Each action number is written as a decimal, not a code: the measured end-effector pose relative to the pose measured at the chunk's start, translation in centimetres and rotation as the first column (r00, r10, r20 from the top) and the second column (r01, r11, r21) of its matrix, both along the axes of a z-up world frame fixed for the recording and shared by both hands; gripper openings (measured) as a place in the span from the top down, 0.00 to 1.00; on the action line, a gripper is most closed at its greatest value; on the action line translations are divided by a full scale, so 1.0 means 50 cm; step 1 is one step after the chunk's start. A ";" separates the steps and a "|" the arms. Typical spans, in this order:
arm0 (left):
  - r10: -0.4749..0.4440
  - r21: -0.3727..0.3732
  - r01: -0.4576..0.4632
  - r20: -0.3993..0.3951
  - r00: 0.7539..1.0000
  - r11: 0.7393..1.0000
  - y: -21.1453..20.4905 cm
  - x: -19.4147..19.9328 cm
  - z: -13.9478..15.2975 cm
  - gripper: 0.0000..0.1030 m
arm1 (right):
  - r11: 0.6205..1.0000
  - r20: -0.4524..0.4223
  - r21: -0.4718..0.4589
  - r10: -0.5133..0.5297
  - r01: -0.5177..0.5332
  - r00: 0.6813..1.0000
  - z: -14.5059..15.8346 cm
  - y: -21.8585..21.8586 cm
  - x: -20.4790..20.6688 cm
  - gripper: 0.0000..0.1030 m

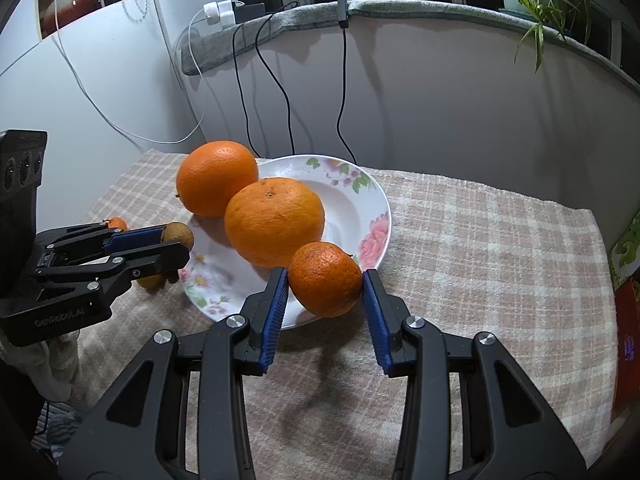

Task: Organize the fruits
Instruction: 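Carry the brown fruit with the left tool over the plate while the right carries the tangerine, then open the left tool onto the plate while the right tool releases its tangerine, then move both tools back to the loose fruits on the table, then close the left tool on a tangerine while the right tool grasps a kiwi, then carry the tangerine with the left tool over the plate while the right carries the kiwi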

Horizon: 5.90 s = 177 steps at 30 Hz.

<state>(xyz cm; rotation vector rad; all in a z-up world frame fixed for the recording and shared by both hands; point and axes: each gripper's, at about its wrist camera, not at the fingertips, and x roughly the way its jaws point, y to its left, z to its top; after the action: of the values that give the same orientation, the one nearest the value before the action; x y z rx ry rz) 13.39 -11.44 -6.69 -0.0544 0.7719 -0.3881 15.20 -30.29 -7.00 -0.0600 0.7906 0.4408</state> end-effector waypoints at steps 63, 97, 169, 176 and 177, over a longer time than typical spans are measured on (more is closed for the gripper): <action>0.322 -0.057 -0.321 0.003 0.947 0.945 0.345 -0.103 -0.014 0.53 | 0.955 -0.010 -0.009 0.295 -0.295 0.955 -0.007 0.265 -0.113 0.41; 0.321 -0.009 -0.324 -0.096 0.942 0.946 0.390 -0.025 -0.099 0.55 | 0.873 0.084 -0.390 0.350 -0.292 0.933 -0.078 0.423 -0.115 0.67; 0.148 -0.058 -0.147 0.004 0.989 0.987 0.201 -0.055 0.000 0.65 | 0.980 0.064 0.025 0.197 -0.198 0.978 0.045 0.155 -0.091 0.75; 0.093 -0.046 -0.093 0.010 0.996 0.995 0.128 -0.040 0.008 0.65 | 0.989 0.082 0.042 0.140 -0.144 0.987 0.062 0.084 -0.070 0.75; 0.086 -0.043 -0.086 0.010 0.996 0.995 0.118 -0.036 0.009 0.65 | 0.990 0.082 0.047 0.131 -0.135 0.988 0.064 0.073 -0.065 0.75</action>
<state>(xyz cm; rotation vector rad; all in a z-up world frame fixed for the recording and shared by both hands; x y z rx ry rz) 11.58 -5.54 -6.24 -0.1249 0.7474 -0.3229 11.94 -26.66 -3.79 -0.0808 0.6991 0.5819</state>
